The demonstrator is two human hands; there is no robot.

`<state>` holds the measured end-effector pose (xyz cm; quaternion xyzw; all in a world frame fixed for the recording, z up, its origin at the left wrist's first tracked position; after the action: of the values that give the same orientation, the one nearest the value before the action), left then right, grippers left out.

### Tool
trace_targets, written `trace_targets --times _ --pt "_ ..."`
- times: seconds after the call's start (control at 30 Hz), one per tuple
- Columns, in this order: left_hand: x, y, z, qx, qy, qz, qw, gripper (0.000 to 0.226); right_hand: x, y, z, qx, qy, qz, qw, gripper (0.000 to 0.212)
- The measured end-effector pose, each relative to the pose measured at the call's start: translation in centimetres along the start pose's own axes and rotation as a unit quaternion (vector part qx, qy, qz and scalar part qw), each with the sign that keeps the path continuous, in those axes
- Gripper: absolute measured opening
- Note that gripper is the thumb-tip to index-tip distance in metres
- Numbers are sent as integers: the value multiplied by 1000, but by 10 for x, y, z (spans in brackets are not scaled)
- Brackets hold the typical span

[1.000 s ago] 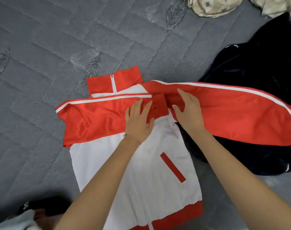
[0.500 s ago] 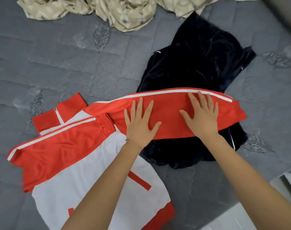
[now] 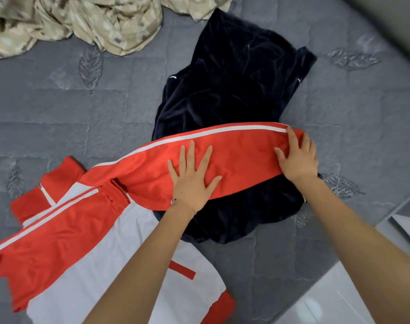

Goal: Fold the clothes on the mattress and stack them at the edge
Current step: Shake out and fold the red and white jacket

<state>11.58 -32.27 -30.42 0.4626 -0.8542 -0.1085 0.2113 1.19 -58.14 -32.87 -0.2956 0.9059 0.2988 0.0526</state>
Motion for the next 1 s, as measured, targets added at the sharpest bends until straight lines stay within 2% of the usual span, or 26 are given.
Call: trace_targets --times 0.1,0.2,0.3,0.37,0.43,0.5,0.57,0.6,0.63,0.73,0.8,0.87,0.93,1.0 --pt "7 2 -10 24 50 3 998 69 0 -4 -5 12 -86 4 996 71" --pt "21 8 -30 86 131 13 988 60 -11 1 -24 82 -130 -16 988 61" --pt "36 20 -53 150 214 42 964 46 -41 22 -42 145 -190 -67 969 51" --pt "40 25 -62 154 298 50 941 37 -73 45 -48 161 -235 -113 952 52" --pt "35 27 -62 110 460 13 881 29 -111 71 -44 143 -268 -161 939 54" --pt "17 31 -57 78 624 -71 775 25 -153 101 -29 103 -274 -219 931 63" --pt "-14 37 -46 62 725 -160 667 32 -191 132 -13 71 -272 -277 919 72" --pt "-30 40 -40 55 753 -192 627 40 -207 147 -4 56 -276 -302 911 74" --pt "-46 45 -37 52 769 -209 602 45 -222 162 5 37 -283 -325 901 76" --pt "-94 69 -41 94 777 -221 581 39 -257 202 35 -16 -288 -383 878 69" --pt "-128 87 -42 131 781 -232 565 29 -267 220 48 4 -275 -402 873 62" --pt "-162 103 -40 158 789 -243 542 32 -269 223 60 19 -281 -376 883 59" --pt "-187 121 -36 159 797 -246 528 36 -276 224 83 -46 -281 -343 895 58" --pt "-201 138 -25 128 807 -244 522 29 -296 241 111 -122 -245 -371 887 49"
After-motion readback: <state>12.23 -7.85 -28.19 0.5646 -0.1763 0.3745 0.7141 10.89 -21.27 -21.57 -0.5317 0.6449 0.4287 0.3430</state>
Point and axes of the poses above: each hand's wrist, its own y-axis away from the middle knuckle, its own z-axis out of the palm, x = y × z, the point moved 10 cm from there along -y, towards the middle knuckle
